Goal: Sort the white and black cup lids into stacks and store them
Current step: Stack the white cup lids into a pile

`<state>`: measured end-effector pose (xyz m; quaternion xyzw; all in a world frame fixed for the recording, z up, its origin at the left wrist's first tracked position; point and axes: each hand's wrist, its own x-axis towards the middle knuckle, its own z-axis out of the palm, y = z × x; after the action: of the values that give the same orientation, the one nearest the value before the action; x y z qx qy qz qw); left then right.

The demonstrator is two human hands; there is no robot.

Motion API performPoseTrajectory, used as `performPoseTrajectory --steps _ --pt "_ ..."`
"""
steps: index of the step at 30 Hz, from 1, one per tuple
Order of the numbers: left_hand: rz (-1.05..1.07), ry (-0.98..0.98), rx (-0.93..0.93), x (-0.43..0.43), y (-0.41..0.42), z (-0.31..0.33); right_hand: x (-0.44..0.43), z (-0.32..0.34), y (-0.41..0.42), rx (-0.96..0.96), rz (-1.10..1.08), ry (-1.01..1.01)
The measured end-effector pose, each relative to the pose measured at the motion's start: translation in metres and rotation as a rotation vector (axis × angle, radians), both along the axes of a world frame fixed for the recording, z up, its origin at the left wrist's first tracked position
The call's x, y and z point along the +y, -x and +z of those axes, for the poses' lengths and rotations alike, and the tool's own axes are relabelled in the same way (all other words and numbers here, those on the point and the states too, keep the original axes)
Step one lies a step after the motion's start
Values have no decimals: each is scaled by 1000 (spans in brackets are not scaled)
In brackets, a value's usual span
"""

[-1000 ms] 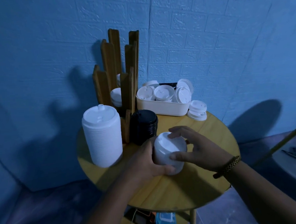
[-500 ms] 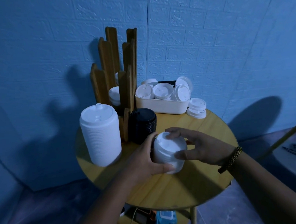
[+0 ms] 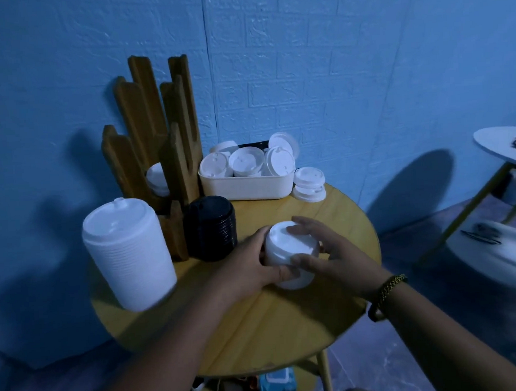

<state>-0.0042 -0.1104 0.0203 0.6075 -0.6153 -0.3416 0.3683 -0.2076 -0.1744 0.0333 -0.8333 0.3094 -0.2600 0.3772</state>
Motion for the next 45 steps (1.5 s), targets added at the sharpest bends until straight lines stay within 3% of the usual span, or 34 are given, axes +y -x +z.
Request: performPoseTrajectory --steps 6,10,13,16,19,25,30,35,39,45 --pt "53 20 17 -35 9 -8 -29 4 3 3 -148 -62" --pt "46 66 -18 -48 5 -12 -45 3 4 -33 -88 -139" --pt "63 83 24 -53 2 -16 -76 -1 6 -111 -273 -139" --pt "76 108 12 -56 3 -23 -116 -13 0 181 -455 95" --pt "66 123 20 -54 4 -26 -142 -22 -15 413 -437 274" --pt "85 126 65 -53 2 -28 -160 -22 -33 699 -296 313" --pt "88 128 78 -52 2 -28 -146 -28 -18 509 -304 422" --pt "83 135 85 -50 1 -29 -127 -34 2 406 -222 435" --pt "79 138 59 -46 2 -26 -130 -25 4 193 -321 380" --pt "96 119 -39 -40 -1 -18 -173 -17 -21 439 -359 322"
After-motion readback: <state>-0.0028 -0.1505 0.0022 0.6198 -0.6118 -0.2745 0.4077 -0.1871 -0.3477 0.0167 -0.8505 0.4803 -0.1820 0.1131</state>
